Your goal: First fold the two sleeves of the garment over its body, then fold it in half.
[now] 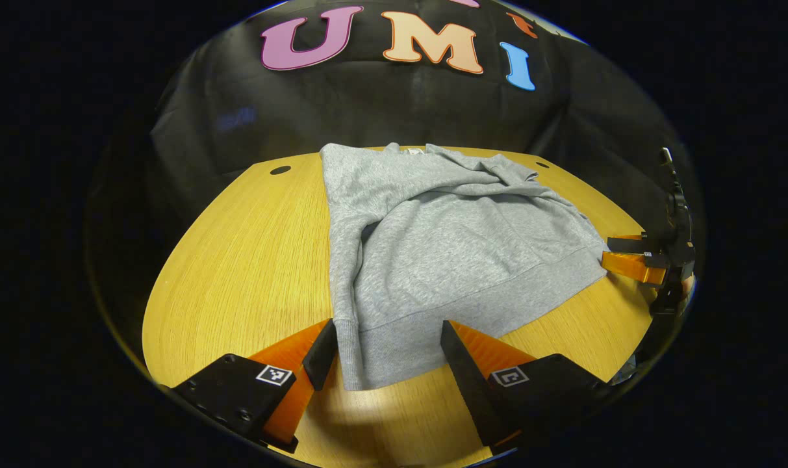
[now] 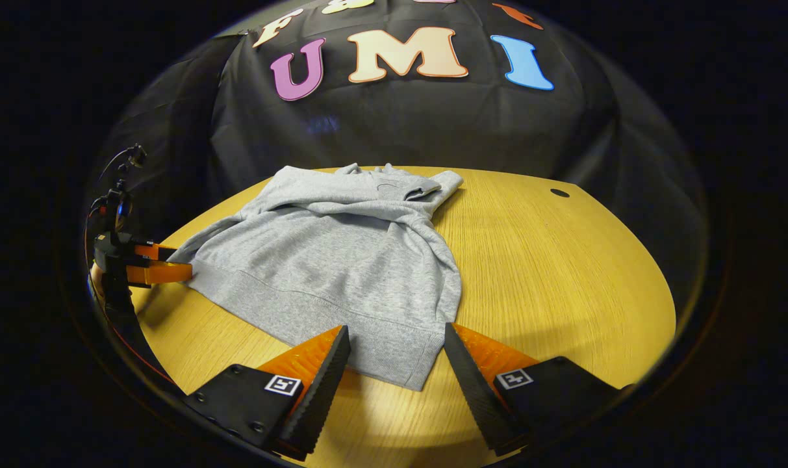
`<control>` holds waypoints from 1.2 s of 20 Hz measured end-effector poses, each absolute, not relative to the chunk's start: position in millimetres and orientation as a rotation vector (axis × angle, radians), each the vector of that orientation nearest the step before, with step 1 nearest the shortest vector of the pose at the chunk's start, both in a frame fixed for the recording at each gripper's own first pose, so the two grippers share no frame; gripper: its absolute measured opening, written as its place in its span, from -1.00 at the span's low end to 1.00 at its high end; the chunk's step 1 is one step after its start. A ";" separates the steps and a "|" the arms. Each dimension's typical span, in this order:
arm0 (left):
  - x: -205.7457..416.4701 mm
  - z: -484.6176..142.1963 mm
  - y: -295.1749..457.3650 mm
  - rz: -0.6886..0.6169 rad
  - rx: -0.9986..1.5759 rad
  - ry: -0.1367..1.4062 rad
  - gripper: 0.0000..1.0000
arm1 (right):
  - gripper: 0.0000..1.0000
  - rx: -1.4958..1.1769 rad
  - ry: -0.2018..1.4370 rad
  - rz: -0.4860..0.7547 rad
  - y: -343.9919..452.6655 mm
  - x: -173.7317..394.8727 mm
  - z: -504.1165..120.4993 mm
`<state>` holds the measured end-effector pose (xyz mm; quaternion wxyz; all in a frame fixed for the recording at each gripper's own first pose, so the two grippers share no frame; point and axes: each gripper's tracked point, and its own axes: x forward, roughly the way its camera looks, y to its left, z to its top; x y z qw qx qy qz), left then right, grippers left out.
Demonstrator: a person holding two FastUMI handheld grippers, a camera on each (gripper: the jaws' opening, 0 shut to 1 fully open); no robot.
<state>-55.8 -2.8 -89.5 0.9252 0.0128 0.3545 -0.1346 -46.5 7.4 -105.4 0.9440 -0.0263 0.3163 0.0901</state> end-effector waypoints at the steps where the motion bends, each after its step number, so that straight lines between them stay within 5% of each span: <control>1: -56.0 -88.8 -3.3 -0.278 0.026 0.727 0.87 | 0.85 -0.059 0.645 0.185 7.9 -47.8 -104.7; 6: -58.8 -87.0 -6.5 -0.303 0.025 0.735 0.80 | 0.46 -0.065 0.653 0.219 18.9 -50.2 -104.7; 10: -60.1 -86.8 -12.4 -0.341 0.024 0.743 0.41 | -0.07 -0.082 0.659 0.242 26.3 -51.1 -104.6; 12: -59.3 -86.5 -18.2 -0.361 -0.009 0.745 0.14 | -0.09 -0.054 0.668 0.266 35.8 -52.9 -105.9; 13: -61.7 -86.9 -19.0 -0.364 -0.015 0.750 -0.22 | -0.37 -0.060 0.667 0.264 37.5 -51.8 -105.9; 14: -61.5 -86.4 -19.7 -0.372 -0.017 0.748 -0.29 | -0.58 -0.084 0.666 0.267 37.0 -50.5 -105.4; 18: -62.9 -82.9 -23.2 -0.384 -0.076 0.752 -0.83 | -0.75 -0.149 0.663 0.263 39.4 -51.2 -102.4; 24: -55.0 -61.6 -26.4 -0.405 -0.085 0.710 -0.85 | -0.86 -0.140 0.592 0.258 43.6 -37.0 -66.7</control>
